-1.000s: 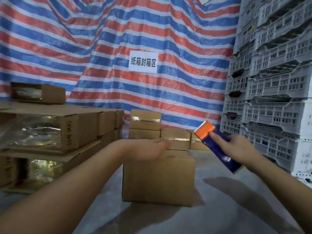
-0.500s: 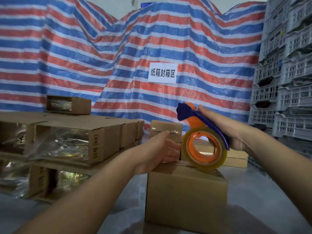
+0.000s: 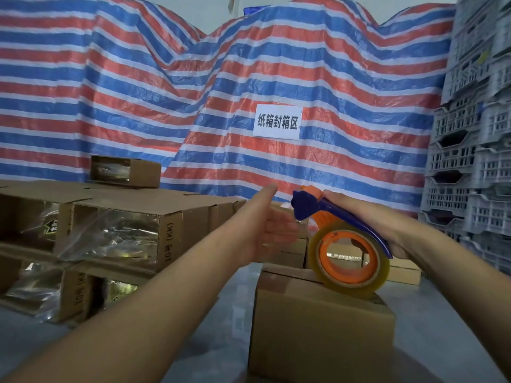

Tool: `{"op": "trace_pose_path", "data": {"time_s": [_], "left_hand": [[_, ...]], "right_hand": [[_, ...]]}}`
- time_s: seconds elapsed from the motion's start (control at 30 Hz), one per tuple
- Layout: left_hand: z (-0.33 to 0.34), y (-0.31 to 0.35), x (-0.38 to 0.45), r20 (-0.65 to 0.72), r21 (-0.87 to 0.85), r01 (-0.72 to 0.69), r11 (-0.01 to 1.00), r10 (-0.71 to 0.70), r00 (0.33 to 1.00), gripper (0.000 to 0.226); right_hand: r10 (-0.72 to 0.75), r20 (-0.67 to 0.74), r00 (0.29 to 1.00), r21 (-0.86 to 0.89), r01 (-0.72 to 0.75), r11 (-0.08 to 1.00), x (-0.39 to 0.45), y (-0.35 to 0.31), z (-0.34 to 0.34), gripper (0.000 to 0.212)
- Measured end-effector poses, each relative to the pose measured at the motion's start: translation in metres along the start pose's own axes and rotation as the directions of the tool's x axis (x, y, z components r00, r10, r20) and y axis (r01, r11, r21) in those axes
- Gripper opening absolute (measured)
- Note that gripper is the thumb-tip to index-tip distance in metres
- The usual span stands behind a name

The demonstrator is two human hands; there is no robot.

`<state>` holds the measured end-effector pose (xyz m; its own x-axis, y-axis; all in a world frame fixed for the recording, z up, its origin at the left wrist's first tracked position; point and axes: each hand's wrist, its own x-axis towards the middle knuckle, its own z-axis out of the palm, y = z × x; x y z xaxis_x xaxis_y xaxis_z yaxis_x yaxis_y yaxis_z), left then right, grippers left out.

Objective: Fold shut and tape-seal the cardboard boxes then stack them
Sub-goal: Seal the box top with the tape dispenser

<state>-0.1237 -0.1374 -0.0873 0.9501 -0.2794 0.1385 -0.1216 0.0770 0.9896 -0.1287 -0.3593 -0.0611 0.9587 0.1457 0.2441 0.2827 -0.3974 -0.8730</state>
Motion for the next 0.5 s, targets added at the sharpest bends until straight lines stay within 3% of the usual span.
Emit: {"op": "trace_pose_path", "data": {"time_s": [0.3,0.4,0.5], "left_hand": [[0.015,0.009,-0.012,-0.1,0.045,0.035,0.998,-0.03,0.995,0.012],[0.018,0.006,-0.017,-0.125,-0.001,0.028,1.0,-0.028,0.992,0.014],[0.024,-0.001,-0.02,-0.182,-0.063,0.058,0.996,-0.069,0.981,0.012]], "right_hand": [[-0.008,0.012,1.0,-0.017,0.008,1.0,0.001,-0.001,0.0,0.07],[0.024,0.041,0.999,-0.058,-0.022,0.998,0.003,-0.002,0.0,0.071],[0.036,0.015,0.999,-0.062,-0.035,0.997,0.005,-0.002,0.0,0.089]]}}
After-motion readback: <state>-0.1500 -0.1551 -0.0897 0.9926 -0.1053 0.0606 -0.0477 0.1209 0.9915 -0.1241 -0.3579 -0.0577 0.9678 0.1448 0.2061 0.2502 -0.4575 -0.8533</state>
